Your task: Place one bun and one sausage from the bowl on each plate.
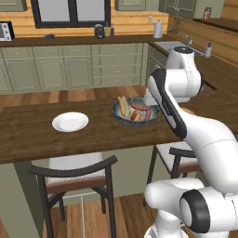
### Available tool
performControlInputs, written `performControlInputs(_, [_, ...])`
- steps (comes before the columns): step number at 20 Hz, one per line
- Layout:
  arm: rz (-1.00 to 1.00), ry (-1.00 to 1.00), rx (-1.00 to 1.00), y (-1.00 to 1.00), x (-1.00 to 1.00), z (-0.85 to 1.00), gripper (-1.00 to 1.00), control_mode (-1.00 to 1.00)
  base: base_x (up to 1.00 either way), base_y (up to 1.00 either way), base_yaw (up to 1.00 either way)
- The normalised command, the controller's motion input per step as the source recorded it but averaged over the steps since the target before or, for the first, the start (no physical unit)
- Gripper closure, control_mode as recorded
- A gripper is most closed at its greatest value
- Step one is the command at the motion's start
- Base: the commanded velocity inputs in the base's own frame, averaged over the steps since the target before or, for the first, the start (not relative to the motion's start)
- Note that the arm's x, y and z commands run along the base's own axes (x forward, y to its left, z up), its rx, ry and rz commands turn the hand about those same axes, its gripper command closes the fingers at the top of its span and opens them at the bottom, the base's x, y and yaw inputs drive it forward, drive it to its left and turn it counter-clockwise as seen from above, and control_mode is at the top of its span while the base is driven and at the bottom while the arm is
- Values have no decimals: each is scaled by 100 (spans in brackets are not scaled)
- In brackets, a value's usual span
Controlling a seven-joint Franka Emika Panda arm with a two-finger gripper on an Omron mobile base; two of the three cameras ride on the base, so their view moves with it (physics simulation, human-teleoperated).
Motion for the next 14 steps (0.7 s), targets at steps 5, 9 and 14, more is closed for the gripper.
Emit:
performControlInputs(5, [0,2,0,14,11,-12,-100,-100,0,0,0])
performControlInputs(9, [6,2,0,33,100,-39,-100,-100,0,0,0])
performControlInputs(14, [4,-3,7,6,100,-14,-100,-100,0,0,0])
